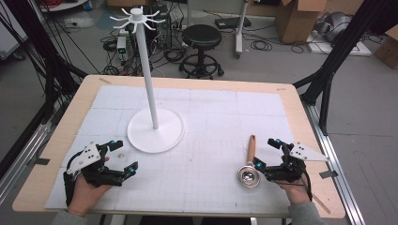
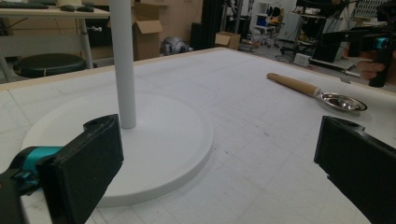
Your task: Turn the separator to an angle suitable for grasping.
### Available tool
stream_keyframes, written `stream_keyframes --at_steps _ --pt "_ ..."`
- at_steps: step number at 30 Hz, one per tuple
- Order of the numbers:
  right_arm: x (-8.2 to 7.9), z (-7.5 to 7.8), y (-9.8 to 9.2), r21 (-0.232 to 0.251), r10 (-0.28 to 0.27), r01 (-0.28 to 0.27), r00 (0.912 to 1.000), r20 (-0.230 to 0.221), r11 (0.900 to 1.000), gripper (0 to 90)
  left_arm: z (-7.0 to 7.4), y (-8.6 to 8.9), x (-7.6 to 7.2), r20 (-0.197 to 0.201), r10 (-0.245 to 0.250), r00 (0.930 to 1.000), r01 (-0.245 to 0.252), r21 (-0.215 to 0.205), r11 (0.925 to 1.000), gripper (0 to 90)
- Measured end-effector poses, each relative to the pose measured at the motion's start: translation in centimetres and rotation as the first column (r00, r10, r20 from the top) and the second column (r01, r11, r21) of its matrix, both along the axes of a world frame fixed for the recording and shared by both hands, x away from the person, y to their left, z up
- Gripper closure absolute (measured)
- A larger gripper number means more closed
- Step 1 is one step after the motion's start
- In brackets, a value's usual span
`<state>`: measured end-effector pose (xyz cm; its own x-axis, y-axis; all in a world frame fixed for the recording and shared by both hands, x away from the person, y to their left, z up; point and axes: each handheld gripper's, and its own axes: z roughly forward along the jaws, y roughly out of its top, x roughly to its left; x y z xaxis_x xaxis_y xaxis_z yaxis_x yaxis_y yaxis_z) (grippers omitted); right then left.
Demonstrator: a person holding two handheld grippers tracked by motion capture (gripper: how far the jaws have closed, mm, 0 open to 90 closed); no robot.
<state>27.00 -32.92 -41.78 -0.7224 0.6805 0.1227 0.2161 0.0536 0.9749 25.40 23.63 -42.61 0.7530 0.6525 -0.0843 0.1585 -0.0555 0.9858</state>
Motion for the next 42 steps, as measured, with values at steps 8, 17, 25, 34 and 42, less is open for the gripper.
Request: stream_keyframes --at_steps 8,17,25,34,42 --pt "0.0 0.2 -0.2 -0.024 -0.01 0.009 0.9998 -0.016 1.0 4.6 0.0 0.0 0.1 -0.007 0.005 1.0 -0.005 0.001 1.0 1.8" --pt "0.5 0.4 -0.9 0.011 -0.002 0.002 0.9988 -0.05 1.0 36.9 -0.1 -0.1 -0.1 -0.014 0.002 0.9999 -0.001 0.013 0.9999 1.7" --pt "0.4 0.5 -1.1 -0.043 -0.023 0.02 0.9965 -0.08 0.999 78.4 -0.1 0.0 0.2 -0.008 0.013 0.9999 -0.013 0.002 0.9999 1.8" --pt "0.9 0.6 -1.4 -0.082 -0.058 0.051 0.9947 -0.084 0.995 90.0 -0.2 -0.1 0.5 -0.009 0.01 0.9999 -0.01 0.001 1.0 1.8" --pt "1.3 0.2 -1.4 -0.163 -0.077 0.066 0.9949 -0.065 0.984 90.0 -0.2 -0.1 0.4 -0.012 0.014 0.9998 -0.014 0.008 0.9999 1.8"
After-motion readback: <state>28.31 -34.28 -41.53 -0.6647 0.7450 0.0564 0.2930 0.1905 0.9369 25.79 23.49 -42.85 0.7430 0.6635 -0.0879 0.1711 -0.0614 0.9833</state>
